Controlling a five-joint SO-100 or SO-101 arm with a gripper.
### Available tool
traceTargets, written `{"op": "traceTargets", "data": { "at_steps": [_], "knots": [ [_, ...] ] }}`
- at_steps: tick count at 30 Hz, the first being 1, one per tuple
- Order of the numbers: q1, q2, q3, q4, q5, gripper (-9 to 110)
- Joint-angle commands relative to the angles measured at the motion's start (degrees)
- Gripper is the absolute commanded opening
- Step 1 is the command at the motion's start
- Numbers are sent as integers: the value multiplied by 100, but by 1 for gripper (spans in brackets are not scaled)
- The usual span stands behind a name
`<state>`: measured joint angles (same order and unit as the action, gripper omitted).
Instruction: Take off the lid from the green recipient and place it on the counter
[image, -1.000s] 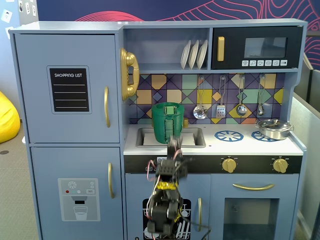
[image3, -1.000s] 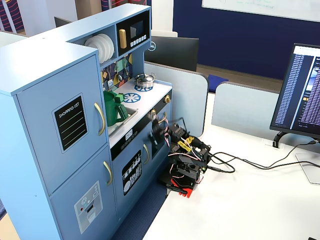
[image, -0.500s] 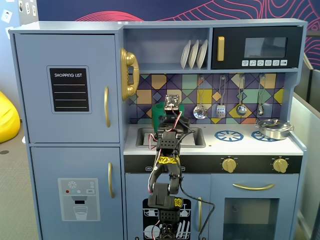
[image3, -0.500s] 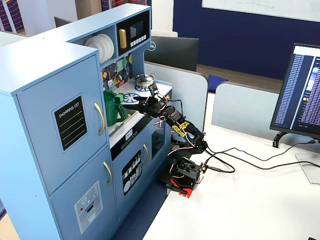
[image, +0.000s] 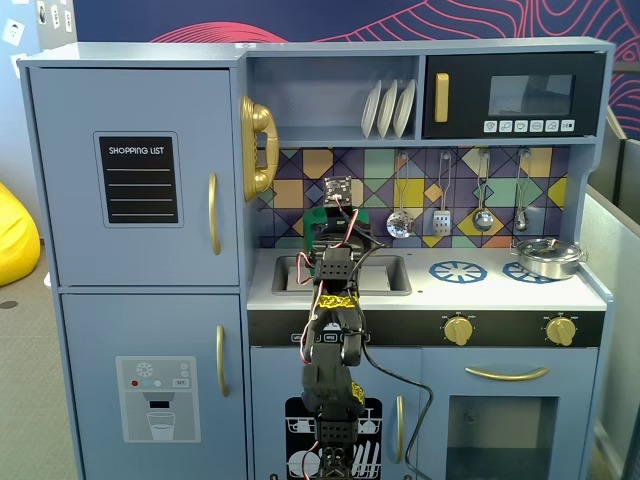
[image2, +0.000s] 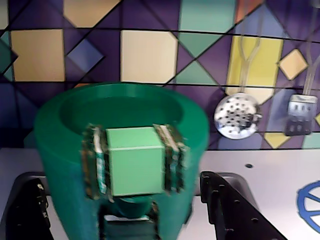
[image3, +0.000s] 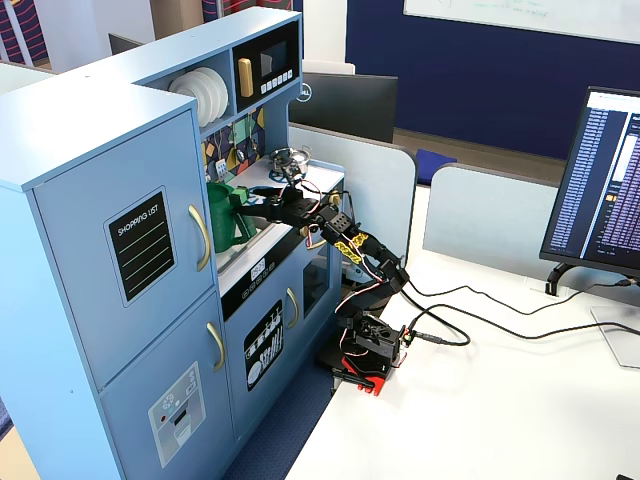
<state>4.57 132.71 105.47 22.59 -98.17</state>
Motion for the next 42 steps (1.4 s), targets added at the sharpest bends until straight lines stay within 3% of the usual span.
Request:
{"op": "traceTargets", "data": {
  "at_steps": [1, 22, 24, 27, 42],
  "knots": [
    [-97, -149, -510, -272, -105, 33],
    [-35, -949, -1151, -404, -255, 25],
    [-62, -949, -1151, -378, -308, 19],
    [-105, -949, -1143, -264, -598, 0],
    [-176, -1037, -1582, -624, -624, 0]
  ]
}}
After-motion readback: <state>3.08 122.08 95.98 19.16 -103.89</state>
